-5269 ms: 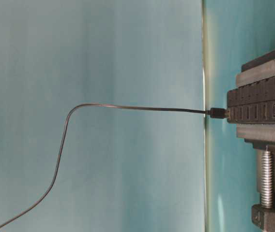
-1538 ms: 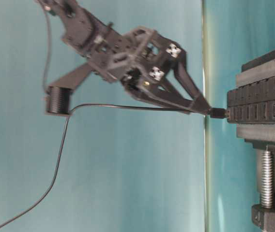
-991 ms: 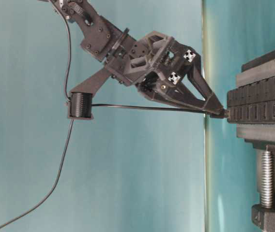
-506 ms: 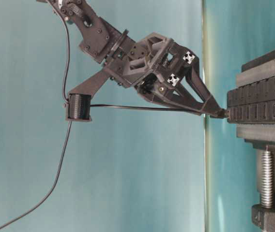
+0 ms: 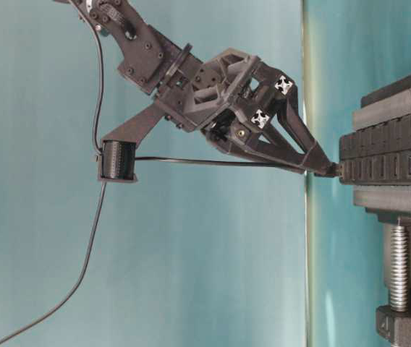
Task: Insert the USB into the front port of the fixed hub.
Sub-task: 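Lift the gripped USB plug away from the hub and reposition it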
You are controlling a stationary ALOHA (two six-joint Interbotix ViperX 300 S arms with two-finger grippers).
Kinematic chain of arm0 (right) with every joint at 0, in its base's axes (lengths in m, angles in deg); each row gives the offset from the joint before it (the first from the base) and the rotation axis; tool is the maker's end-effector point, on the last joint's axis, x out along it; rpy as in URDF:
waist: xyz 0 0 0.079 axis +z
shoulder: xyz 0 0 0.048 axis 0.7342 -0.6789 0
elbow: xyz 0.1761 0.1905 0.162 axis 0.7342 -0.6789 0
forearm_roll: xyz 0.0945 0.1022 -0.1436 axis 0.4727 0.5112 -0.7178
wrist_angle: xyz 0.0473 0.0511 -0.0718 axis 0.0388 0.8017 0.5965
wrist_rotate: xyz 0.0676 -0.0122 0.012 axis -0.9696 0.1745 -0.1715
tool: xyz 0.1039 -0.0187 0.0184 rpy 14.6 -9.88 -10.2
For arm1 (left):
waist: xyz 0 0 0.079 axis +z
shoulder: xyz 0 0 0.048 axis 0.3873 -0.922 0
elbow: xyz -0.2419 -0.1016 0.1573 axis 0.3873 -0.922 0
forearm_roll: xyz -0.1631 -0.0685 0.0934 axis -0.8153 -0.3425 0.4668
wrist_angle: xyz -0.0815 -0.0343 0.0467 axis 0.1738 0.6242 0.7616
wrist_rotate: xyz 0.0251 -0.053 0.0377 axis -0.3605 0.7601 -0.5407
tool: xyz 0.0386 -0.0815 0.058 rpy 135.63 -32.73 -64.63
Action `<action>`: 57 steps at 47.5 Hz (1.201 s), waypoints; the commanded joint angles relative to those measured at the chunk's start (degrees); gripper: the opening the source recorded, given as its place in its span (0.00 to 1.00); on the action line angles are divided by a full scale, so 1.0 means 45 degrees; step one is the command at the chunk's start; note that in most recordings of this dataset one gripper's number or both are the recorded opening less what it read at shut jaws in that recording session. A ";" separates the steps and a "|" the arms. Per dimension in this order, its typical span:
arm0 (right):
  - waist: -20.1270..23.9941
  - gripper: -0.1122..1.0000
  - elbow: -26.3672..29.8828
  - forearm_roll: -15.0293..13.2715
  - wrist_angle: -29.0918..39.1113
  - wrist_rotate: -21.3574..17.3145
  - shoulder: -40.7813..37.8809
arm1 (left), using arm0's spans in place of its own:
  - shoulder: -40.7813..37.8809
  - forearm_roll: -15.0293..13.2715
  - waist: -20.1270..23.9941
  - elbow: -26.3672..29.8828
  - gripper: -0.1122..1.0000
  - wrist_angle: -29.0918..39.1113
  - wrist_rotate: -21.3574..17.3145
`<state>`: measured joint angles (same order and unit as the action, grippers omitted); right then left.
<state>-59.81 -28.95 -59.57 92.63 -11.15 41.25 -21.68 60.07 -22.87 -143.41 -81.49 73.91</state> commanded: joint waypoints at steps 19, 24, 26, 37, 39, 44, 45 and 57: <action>0.0059 0.23 0.0547 0.0039 0.0273 -0.0020 0.0215 | 0.0039 0.0000 0.0000 0.0176 0.10 -0.0156 0.0020; 0.0059 0.19 0.0566 0.0039 0.0332 -0.0020 0.0215 | 0.0078 0.0020 0.0020 0.0156 0.10 -0.0156 0.0020; 0.0059 0.18 0.0566 0.0059 0.0332 -0.0020 0.0215 | 0.0117 0.0020 0.0020 0.0137 0.10 -0.0156 0.0020; 0.0137 0.17 0.0566 0.0078 0.0332 -0.0020 0.0234 | 0.0254 0.0020 0.0000 0.0039 0.10 -0.0176 0.0039; 0.0137 0.17 0.0566 0.0098 0.0332 -0.0020 0.0234 | 0.0293 0.0020 0.0000 0.0020 0.10 -0.0156 0.0039; 0.0156 0.17 0.0547 0.0176 0.0371 -0.0039 0.0293 | 0.0391 0.0020 0.0000 -0.0020 0.10 -0.0176 0.0039; 0.0137 0.17 0.0566 0.0195 0.0391 -0.0039 0.0293 | 0.0410 0.0000 0.0000 -0.0020 0.10 -0.0176 0.0039; 0.0156 0.17 0.0937 0.0293 0.1250 -0.0176 0.0742 | 0.0527 0.0000 0.0000 -0.0078 0.10 -0.0156 0.0039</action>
<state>-59.55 -26.93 -58.42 96.85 -11.24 41.87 -19.31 60.07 -22.87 -144.47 -81.75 74.00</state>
